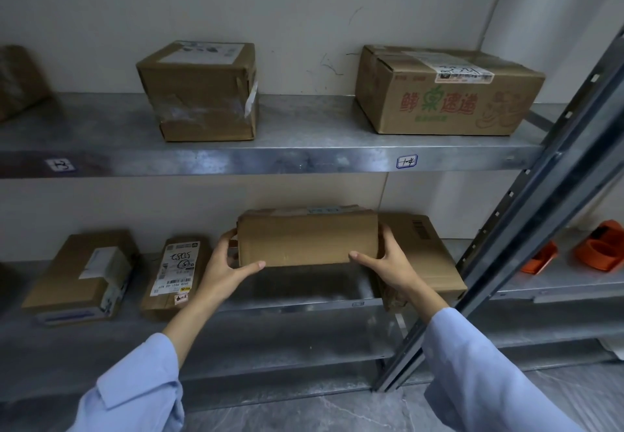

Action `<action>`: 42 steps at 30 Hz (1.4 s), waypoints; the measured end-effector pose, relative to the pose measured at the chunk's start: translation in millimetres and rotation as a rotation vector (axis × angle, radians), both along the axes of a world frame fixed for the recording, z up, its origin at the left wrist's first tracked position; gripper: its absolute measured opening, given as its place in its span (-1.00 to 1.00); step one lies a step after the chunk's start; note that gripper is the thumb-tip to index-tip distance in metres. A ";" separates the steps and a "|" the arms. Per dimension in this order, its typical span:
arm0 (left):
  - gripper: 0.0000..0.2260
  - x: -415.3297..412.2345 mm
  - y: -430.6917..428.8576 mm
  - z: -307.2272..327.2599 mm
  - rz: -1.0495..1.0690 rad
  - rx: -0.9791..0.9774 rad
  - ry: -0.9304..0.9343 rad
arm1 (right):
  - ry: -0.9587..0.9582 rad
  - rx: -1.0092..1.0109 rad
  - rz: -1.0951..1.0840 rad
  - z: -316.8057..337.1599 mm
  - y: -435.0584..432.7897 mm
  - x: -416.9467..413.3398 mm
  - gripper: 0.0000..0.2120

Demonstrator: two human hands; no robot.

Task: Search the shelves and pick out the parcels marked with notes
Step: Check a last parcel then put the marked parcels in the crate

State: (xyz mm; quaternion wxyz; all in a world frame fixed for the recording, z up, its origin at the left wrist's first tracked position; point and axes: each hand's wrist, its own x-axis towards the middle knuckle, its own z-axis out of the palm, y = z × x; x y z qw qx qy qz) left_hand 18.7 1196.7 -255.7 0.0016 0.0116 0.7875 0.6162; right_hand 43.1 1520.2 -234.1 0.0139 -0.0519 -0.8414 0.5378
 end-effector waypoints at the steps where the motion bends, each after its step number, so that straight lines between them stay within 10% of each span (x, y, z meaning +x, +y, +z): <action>1: -0.35 0.5 -2.2 -2.1 0.007 0.011 -0.005 | -0.005 -0.013 0.007 -1.9 1.6 -0.3 -0.14; 11: -0.42 6.9 0.8 -15.1 0.092 0.005 -0.024 | -0.059 -0.073 -0.049 -13.9 -3.8 0.9 -0.25; 16: -0.18 7.2 -5.7 -16.1 0.067 -0.095 -0.008 | -0.010 -0.019 -0.004 -15.1 -5.2 0.2 0.04; 34: -0.43 3.1 -44.4 10.7 -0.214 0.043 -0.065 | 0.056 0.059 0.003 -14.9 12.5 -5.3 -0.08; 42: 0.01 -3.2 -51.1 34.2 -0.216 -0.141 -0.014 | 0.051 0.068 0.093 -4.0 13.9 -4.6 0.00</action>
